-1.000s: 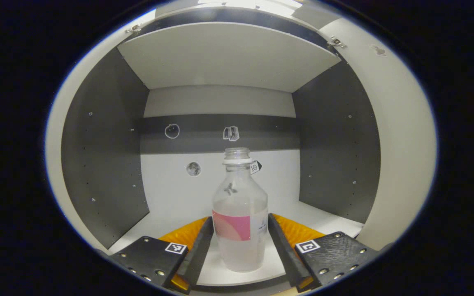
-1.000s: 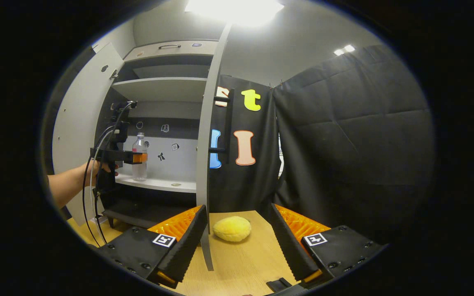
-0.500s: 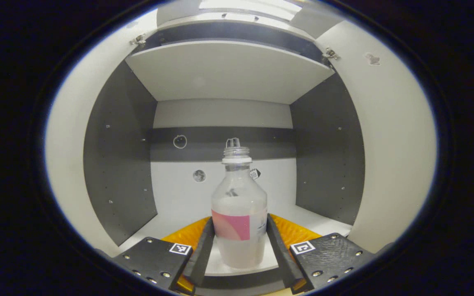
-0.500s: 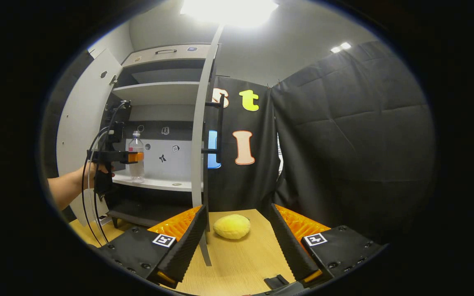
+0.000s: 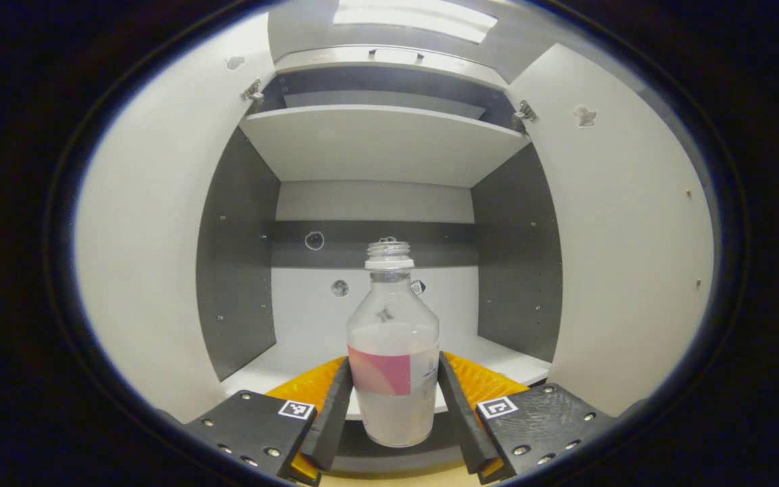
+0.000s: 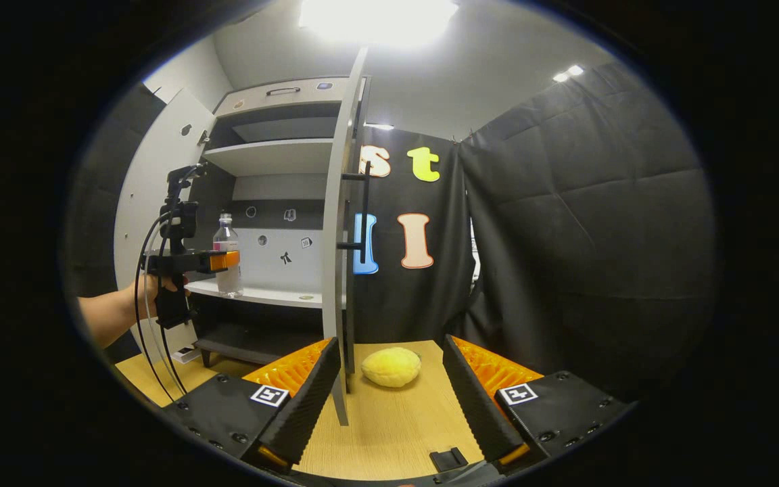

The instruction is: Grasp the bottle in the cabinet with the left hand and place it on the coaster, then close the right door with the right hand and the left door with the left hand.

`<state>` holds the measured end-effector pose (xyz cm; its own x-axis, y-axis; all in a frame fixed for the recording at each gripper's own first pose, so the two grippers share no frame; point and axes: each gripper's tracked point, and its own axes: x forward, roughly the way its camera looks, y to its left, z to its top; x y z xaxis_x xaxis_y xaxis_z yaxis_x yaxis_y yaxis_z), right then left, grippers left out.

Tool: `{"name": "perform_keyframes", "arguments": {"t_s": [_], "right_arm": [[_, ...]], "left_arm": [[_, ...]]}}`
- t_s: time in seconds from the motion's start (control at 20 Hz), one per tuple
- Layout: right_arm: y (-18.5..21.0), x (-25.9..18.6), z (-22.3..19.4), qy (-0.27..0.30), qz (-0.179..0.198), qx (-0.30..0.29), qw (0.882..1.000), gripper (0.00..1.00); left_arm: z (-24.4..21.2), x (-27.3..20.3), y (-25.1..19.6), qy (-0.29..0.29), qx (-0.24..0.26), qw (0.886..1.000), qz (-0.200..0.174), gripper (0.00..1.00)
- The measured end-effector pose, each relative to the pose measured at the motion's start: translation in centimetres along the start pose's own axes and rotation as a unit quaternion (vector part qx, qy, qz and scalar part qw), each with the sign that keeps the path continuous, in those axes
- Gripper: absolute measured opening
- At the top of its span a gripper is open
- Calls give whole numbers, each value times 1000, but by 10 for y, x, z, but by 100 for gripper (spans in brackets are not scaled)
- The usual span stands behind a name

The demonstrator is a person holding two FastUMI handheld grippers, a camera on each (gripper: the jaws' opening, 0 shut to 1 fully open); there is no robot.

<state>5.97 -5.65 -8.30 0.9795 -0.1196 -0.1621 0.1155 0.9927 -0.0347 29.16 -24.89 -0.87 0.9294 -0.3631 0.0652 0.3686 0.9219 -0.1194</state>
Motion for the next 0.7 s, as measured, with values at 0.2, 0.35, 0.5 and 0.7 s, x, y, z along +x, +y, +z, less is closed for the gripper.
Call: {"name": "perform_keyframes", "arguments": {"t_s": [0.2, 0.35, 0.5, 0.7], "right_arm": [[0, -4, 2, -2, 16, -2, 1000, 97], [0, -7, 2, -1, 27, -3, 1000, 97], [-3, -15, -3, 5, 37, -5, 999, 97], [-4, -22, -5, 11, 49, -6, 999, 97]], "left_arm": [[-2, -29, -4, -3, -7, 1000, 9, 72], [-7, -50, -13, -6, -10, 1000, 6, 72], [-16, -71, -18, -7, -1, 1000, 9, 72], [-36, -97, -20, 2, -5, 1000, 13, 72]]}}
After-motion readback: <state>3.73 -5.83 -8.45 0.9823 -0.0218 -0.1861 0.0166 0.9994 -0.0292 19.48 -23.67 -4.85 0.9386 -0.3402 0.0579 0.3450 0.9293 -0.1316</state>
